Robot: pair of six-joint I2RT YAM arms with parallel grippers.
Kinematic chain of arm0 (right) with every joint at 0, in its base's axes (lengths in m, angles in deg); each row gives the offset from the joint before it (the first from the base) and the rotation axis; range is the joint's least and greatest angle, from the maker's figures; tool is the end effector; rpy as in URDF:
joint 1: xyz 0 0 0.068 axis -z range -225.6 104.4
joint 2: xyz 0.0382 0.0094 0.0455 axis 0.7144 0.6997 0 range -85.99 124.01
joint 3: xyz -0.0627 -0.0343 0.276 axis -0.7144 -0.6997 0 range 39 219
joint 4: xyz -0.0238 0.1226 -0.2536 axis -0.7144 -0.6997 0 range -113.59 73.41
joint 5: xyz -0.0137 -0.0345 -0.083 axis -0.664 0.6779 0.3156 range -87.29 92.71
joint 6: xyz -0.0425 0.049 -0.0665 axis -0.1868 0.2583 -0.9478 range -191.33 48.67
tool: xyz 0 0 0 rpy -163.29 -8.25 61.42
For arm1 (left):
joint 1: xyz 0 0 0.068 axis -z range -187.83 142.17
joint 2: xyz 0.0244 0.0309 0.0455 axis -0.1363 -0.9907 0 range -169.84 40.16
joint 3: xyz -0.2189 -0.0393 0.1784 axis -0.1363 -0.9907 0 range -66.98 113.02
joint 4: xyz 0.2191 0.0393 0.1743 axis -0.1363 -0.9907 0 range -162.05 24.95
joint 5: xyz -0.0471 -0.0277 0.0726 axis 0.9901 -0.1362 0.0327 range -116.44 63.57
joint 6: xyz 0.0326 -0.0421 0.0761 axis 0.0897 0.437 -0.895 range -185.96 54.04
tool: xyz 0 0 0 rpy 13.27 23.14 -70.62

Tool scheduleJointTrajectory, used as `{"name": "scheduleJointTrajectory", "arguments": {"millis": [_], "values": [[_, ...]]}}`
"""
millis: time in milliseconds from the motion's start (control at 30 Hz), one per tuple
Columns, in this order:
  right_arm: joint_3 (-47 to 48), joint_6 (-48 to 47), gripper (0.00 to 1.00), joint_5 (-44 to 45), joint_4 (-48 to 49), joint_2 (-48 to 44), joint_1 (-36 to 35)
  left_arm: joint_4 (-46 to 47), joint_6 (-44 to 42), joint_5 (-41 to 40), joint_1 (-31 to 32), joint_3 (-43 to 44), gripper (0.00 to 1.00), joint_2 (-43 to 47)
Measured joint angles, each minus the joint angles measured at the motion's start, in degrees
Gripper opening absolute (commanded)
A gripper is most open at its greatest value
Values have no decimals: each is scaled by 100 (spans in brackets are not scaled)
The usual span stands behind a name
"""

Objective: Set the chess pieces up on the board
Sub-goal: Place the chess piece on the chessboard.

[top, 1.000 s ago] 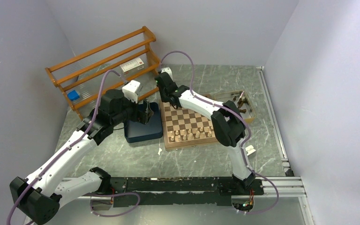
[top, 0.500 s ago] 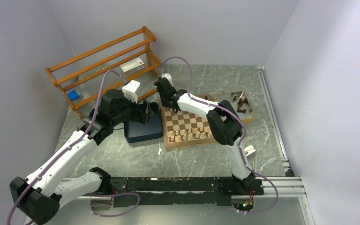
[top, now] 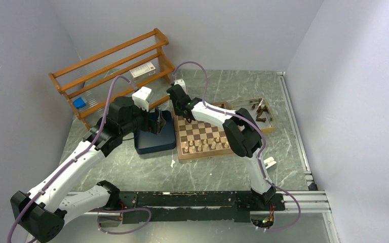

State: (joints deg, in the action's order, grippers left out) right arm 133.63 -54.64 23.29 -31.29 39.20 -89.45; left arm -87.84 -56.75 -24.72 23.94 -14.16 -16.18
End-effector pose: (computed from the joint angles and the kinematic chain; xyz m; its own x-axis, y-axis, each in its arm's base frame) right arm 0.4153 0.3581 0.1471 -0.6256 -0.2282 -0.7460 -0.3033 0.9522 -0.0369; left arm 0.2355 -0.1487 0.3174 -0.4597 0.0967 -0.8828 0.4817 0.8623 -0.1564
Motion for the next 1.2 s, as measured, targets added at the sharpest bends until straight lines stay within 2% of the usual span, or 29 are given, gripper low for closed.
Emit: {"name": "scheduleJointTrajectory", "arguments": {"millis": [900, 1200], "values": [[-59, -22, 19, -2, 44, -31, -4, 2, 0, 46, 0, 0, 94, 0], [-59, -17, 23, -4, 42, -33, -9, 4, 0, 52, 0, 0, 94, 0]]}}
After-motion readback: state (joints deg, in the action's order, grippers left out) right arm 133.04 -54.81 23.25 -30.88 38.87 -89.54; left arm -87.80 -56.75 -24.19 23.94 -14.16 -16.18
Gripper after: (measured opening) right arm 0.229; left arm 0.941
